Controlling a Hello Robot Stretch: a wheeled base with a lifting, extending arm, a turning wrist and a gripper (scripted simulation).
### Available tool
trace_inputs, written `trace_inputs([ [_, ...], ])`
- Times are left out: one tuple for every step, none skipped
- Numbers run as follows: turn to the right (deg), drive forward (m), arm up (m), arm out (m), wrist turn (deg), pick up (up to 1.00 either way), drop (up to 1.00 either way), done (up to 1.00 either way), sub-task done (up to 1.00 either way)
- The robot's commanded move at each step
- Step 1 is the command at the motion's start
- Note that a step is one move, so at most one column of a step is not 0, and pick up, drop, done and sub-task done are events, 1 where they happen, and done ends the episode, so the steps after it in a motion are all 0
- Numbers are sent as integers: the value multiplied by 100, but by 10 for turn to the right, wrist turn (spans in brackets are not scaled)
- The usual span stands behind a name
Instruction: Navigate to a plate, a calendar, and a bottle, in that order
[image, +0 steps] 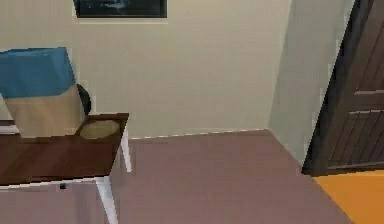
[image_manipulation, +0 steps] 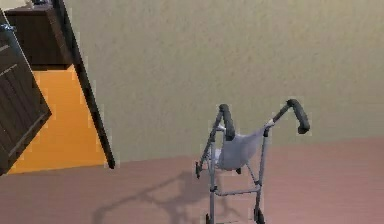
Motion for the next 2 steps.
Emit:
trace_inputs([
  [0,100,0,0,0,0,0,0,0],
  [390,0,0,0,0,0,0,0,0],
])
